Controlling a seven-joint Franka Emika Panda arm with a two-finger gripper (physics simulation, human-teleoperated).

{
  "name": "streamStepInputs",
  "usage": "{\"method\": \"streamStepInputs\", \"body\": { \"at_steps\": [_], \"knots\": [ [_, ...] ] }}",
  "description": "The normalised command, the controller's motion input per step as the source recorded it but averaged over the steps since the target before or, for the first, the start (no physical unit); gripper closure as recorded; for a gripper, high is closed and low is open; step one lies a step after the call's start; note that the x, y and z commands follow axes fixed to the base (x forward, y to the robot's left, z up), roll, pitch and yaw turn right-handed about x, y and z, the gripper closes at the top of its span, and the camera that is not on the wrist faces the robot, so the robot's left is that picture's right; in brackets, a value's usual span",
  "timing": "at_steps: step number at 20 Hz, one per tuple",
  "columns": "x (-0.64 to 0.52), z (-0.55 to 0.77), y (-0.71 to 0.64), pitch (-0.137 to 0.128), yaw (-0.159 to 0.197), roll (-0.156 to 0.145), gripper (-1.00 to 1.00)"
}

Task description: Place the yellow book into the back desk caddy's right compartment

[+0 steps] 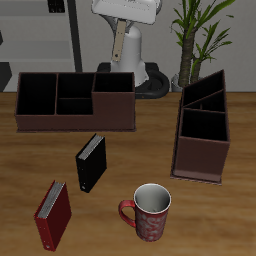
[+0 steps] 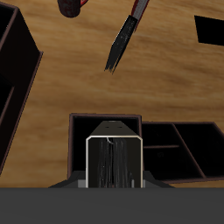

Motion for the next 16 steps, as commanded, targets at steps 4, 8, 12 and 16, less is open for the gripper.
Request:
{"method": "streamStepInputs", "body": {
  "at_steps": [4,8,12,16],
  "knots": [
    [-0.08,-0.05,0.24,0.010,0.034,0.046,1.00],
    [0.06,-0.04,0.10,0.032,-0.020,-0.003,1.00],
    [0.03,-0.08,-0.06,0.009,0.007,-0.009,1.00],
    [0.04,-0.13,-0.06,0.017,-0.002,-0.003,1.00]
  ]
}}
